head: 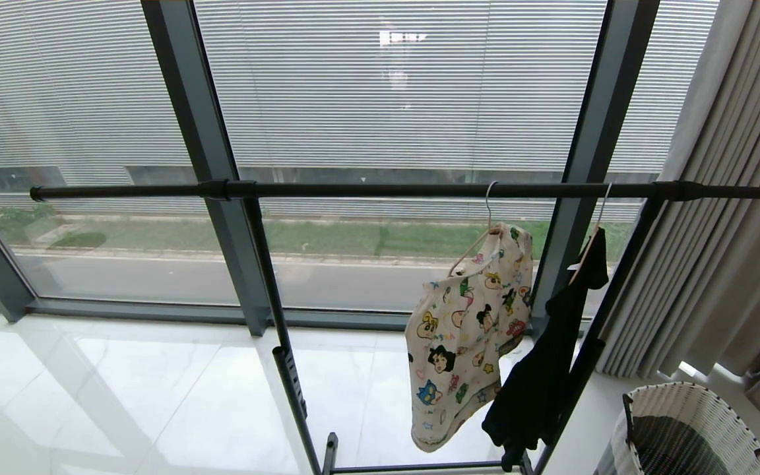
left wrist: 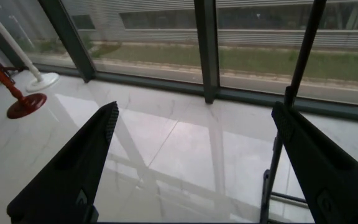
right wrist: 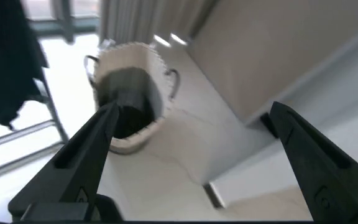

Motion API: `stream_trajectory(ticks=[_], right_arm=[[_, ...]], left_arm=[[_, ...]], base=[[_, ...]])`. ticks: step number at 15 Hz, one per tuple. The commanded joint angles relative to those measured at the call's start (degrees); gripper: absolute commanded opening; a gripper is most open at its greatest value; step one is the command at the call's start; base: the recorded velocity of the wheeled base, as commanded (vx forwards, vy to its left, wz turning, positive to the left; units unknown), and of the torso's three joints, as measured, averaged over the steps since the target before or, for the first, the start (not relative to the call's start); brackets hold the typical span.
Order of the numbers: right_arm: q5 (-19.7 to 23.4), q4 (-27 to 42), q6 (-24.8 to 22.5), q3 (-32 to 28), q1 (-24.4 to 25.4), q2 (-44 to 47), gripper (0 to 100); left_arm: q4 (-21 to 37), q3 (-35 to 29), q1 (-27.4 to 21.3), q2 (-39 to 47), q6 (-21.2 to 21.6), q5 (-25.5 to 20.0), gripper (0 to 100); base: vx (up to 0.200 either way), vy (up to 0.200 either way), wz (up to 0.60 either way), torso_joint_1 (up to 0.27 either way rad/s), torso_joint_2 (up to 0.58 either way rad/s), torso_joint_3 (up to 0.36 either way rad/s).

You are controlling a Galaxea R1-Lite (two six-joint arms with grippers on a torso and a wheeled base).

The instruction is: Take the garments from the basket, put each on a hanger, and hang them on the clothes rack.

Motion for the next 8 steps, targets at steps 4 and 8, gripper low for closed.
stream_trajectory(ticks=[4,8], right_arm=[[13.08,-32.69,-1.82,25.0,-0.82,-3.66,100],[13.0,-35.24,-2.17,25.97,-0.82,-3.57,100]], left_arm=[[-0.16,0.81,0.27,-2.54,-2.25,0.41,100],[-0.16,0.72,0.27,-2.54,0.82,1.37,100]], base=[[0.0,0.0,0.0,0.0,0.0,0.0],[0.0,0.0,0.0,0.0,0.0,0.0]])
